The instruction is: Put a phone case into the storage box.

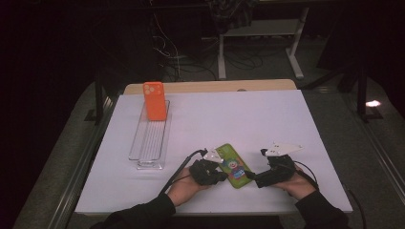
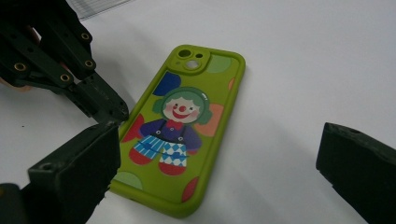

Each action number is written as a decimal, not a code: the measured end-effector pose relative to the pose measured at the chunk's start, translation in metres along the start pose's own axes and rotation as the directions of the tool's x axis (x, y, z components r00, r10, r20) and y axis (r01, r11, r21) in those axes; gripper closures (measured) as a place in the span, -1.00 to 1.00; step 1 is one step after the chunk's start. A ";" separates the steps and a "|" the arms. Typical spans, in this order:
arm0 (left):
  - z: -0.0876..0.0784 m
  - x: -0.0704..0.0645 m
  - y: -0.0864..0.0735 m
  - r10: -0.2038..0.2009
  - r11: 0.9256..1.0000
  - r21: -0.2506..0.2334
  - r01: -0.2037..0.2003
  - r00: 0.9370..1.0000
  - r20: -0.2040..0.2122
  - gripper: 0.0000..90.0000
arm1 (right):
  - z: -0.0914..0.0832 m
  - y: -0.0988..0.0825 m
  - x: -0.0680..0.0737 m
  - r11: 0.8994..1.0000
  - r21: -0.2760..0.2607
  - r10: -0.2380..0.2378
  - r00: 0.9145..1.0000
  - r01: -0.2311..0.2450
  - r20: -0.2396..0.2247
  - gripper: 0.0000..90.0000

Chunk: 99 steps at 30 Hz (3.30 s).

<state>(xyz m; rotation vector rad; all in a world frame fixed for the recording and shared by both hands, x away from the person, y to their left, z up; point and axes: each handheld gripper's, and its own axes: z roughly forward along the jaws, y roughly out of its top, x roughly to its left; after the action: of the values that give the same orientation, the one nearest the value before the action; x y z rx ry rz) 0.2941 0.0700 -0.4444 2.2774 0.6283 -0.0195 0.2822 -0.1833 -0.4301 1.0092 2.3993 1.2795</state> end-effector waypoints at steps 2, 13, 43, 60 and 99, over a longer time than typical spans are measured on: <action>-0.003 0.002 0.000 0.023 1.000 0.012 -0.023 1.000 -0.003 0.99 | 0.000 0.000 0.000 1.000 0.000 -0.002 1.000 0.002 0.000 -1.00; -0.049 0.032 -0.003 0.046 0.997 -0.060 -0.048 0.998 -0.046 0.49 | -0.001 0.000 -0.002 1.000 0.000 0.009 1.000 -0.009 0.009 -1.00; -0.086 0.053 -0.017 0.047 0.994 -0.093 -0.055 0.995 -0.091 -1.00 | -0.017 0.012 0.004 0.991 -0.022 0.130 0.988 -0.129 0.080 -1.00; -0.086 0.054 -0.017 0.057 0.993 -0.097 -0.065 0.995 -0.081 -1.00 | 0.008 0.047 0.022 0.996 -0.030 0.081 0.995 -0.080 0.052 -1.00; -0.084 0.054 -0.018 0.048 0.995 -0.083 -0.054 0.996 -0.071 -1.00 | 0.053 0.038 0.035 0.967 0.229 0.083 0.986 -0.115 0.146 -1.00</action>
<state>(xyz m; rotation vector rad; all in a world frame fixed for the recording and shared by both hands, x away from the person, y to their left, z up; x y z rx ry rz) 0.3187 0.1609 -0.4072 2.2184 0.5954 0.1084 0.3011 -0.1115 -0.4273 1.2530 2.4648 0.9336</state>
